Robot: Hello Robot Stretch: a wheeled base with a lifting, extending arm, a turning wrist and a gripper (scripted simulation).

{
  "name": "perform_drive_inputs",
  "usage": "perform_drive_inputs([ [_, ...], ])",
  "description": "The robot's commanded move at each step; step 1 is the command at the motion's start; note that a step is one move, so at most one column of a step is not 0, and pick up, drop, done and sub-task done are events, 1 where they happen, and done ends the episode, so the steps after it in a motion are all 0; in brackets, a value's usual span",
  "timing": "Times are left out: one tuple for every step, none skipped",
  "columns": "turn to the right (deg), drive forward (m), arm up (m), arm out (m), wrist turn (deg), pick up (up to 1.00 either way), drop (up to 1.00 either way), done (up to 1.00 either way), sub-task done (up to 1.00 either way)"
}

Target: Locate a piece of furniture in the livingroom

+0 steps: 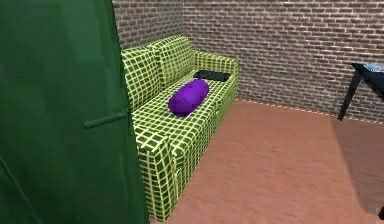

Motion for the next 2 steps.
perform_drive_inputs([
  [0.0,0.15,0.0,0.0,0.0,0.0,0.0,0.0,0.0],
  [0.0,0.0,0.0,0.0,0.0,0.0,0.0,1.0,0.0],
])
